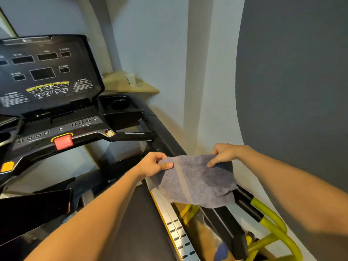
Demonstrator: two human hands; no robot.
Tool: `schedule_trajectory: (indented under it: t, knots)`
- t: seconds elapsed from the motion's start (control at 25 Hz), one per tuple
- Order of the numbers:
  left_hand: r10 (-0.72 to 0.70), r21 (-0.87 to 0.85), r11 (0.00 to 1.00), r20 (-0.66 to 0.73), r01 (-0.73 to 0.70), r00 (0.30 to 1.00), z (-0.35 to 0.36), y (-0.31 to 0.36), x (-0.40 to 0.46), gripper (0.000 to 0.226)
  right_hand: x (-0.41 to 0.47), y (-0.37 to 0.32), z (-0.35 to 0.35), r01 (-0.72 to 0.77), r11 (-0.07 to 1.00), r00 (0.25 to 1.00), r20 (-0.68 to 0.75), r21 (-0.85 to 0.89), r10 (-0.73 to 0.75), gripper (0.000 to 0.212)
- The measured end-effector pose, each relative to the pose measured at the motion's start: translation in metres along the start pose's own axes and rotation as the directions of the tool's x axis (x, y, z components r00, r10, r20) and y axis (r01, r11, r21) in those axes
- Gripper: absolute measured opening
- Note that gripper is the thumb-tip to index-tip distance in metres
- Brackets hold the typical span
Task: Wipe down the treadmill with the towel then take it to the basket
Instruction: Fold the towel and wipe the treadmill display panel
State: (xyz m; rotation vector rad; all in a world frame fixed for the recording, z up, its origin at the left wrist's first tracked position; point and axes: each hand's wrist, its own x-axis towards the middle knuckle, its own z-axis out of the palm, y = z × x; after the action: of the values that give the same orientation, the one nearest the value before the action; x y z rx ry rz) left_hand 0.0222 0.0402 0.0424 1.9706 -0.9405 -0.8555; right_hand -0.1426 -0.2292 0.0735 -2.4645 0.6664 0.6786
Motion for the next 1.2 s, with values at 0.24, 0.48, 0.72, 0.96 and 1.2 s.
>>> schedule_trajectory:
  t: [0.24, 0.48, 0.72, 0.96, 1.2]
  knots:
    - [0.170, 0.116, 0.981, -0.099, -0.159, 0.980, -0.080, 0.046, -0.025, 0.016, -0.040, -0.054, -0.059, 0.220, 0.975, 0.956, -0.192, -0.042, -0.224, 0.025]
    - [0.347, 0.248, 0.923, -0.214, -0.293, 0.913, -0.187, 0.117, -0.086, 0.028, -0.088, -0.131, -0.142, 0.421, 0.867, 0.774, -0.392, -0.267, -0.497, 0.011]
    - [0.489, 0.464, 0.796, -0.117, -0.387, 0.865, -0.247, 0.196, -0.135, 0.028, -0.117, -0.217, -0.188, 0.557, 0.757, 0.610, -0.449, -0.343, -0.653, 0.057]
    - [0.499, 0.560, 0.730, -0.044, -0.392, 0.866, -0.258, 0.206, -0.133, 0.016, -0.122, -0.291, -0.184, 0.811, 0.566, 0.453, -0.450, -0.152, -0.770, 0.058]
    - [0.572, 0.568, 0.704, -0.097, -0.427, 0.814, -0.282, 0.185, -0.143, 0.019, -0.124, -0.338, -0.180, 0.845, 0.523, 0.459, -0.352, -0.110, -0.816, 0.058]
